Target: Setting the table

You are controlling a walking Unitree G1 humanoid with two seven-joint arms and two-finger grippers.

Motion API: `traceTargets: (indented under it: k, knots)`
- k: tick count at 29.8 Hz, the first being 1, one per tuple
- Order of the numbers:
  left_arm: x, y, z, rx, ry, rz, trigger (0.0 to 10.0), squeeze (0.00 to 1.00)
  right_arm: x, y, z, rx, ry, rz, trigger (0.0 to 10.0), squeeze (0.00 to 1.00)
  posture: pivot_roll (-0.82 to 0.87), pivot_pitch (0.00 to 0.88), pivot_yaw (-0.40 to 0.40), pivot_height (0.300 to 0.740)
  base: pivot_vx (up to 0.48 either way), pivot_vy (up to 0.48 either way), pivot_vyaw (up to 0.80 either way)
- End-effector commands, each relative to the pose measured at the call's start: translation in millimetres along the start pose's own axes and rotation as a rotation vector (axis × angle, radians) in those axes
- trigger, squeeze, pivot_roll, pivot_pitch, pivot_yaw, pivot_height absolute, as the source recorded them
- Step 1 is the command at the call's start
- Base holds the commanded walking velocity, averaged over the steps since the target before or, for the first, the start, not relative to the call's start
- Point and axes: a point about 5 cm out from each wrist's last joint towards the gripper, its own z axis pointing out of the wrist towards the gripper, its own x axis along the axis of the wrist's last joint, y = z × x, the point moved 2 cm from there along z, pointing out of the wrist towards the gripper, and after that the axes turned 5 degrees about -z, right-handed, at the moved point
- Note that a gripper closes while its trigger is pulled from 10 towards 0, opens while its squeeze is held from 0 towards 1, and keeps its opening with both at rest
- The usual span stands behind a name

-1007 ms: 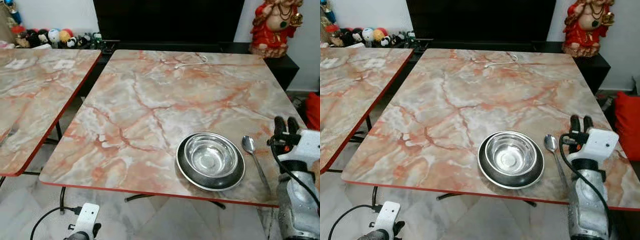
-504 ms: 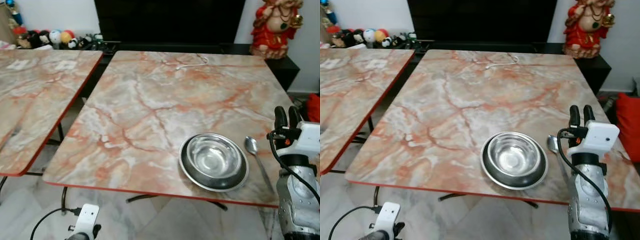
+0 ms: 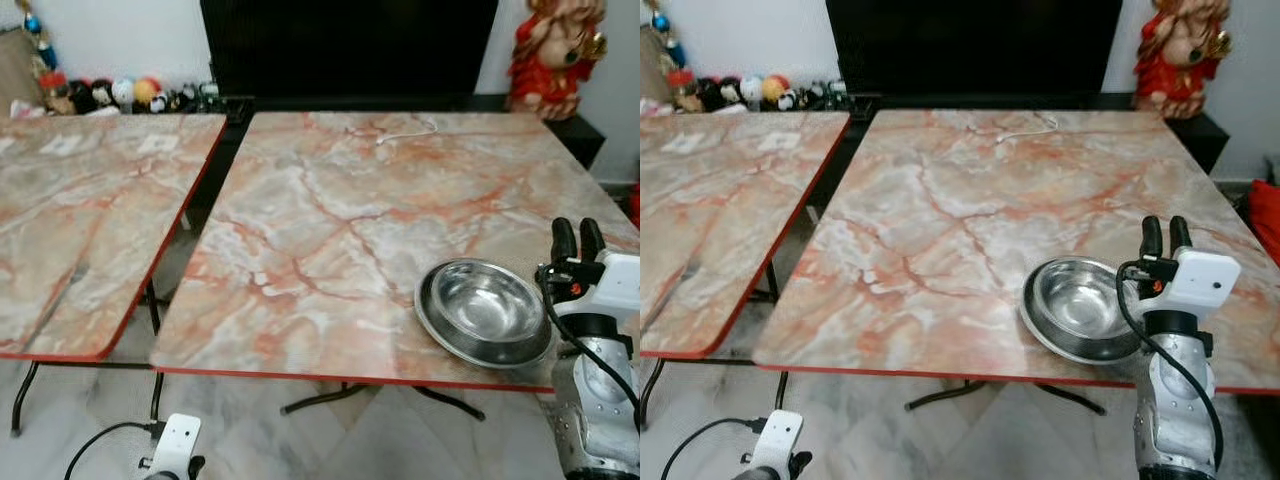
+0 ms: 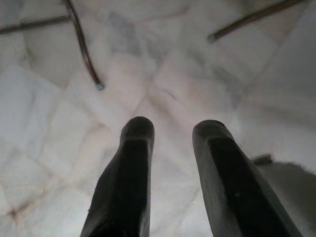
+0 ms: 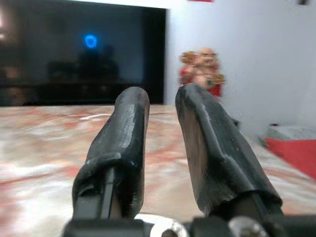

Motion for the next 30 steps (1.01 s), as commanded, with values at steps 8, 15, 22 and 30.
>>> traceTargets:
  k: [8, 15, 22, 30]
  knots:
    - [-4.1, 3.5, -0.3, -0.003, -0.014, -0.002, 10.0, 0.0, 11.4, -6.8, 6.9, 0.026, 0.048, -0.007, 10.0, 0.0, 0.03, 0.0, -0.003, 0.74, 0.0, 0.48, 0.0]
    - [-3.6, 5.8, 0.0, -0.006, -0.011, -0.008, 10.0, 0.0, 10.8, -11.7, 9.1, 0.033, 0.048, 0.011, 10.0, 0.0, 0.03, 0.0, -0.014, 0.74, 0.0, 0.48, 0.0]
    - [-4.7, 5.3, -0.3, -0.004, -0.012, -0.014, 10.0, 0.0, 9.6, -19.0, 9.7, 0.049, 0.046, 0.025, 10.0, 0.0, 0.03, 0.0, -0.015, 0.74, 0.0, 0.48, 0.0]
    - [-4.7, 3.3, -0.5, 0.004, -0.012, -0.019, 10.0, 0.0, 8.7, -22.8, 9.0, 0.059, 0.038, 0.026, 10.0, 0.0, 0.03, 0.0, -0.003, 0.74, 0.0, 0.48, 0.0]
